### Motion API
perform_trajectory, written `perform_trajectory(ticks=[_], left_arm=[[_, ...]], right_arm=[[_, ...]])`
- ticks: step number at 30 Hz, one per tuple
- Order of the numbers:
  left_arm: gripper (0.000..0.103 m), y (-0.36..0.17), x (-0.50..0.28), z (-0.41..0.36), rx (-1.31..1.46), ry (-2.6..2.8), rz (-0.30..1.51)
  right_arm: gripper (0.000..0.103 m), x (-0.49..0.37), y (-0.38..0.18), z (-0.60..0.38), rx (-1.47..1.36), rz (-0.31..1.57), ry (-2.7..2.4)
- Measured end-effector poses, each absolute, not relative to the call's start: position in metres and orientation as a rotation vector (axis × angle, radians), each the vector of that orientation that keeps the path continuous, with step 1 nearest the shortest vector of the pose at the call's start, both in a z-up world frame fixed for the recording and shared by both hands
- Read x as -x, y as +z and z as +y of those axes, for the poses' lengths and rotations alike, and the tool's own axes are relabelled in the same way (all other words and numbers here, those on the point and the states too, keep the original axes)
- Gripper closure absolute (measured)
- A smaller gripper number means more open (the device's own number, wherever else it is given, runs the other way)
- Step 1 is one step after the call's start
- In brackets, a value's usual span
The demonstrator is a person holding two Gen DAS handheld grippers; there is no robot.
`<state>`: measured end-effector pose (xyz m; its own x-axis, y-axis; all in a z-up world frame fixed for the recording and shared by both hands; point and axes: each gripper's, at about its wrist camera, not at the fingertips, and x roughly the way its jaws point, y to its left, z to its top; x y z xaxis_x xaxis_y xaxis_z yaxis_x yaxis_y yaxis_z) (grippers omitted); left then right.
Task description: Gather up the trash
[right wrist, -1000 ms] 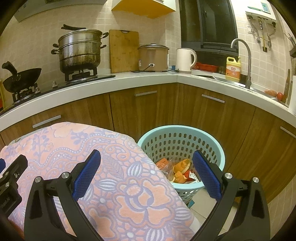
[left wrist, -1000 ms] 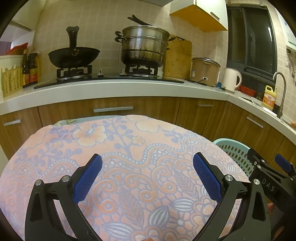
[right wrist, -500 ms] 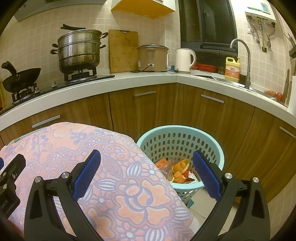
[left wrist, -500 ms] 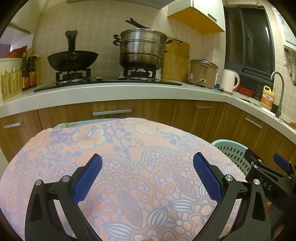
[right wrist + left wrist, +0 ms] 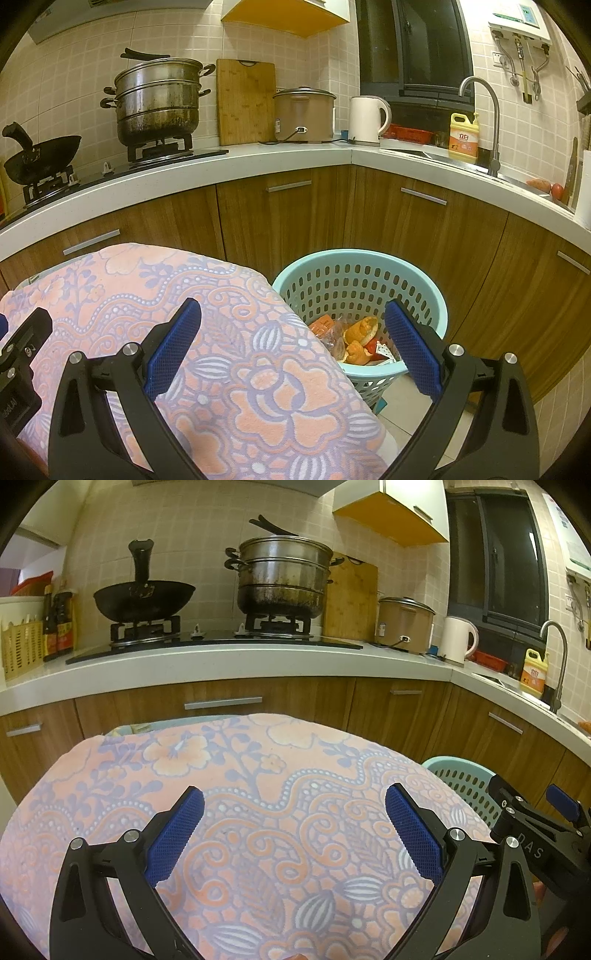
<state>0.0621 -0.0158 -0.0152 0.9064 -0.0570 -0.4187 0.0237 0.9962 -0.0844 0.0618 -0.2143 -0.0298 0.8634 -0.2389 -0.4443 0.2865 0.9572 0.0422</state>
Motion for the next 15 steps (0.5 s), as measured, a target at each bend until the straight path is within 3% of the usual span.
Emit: perform_trajectory(ticks=[15], left_arm=[[0.008, -0.0141, -0.0631, -0.0159, 0.077, -0.043, 0.437]], right_arm=[[0.008, -0.0621, -0.0299, -0.2148, -0.109, 0.452, -0.275]])
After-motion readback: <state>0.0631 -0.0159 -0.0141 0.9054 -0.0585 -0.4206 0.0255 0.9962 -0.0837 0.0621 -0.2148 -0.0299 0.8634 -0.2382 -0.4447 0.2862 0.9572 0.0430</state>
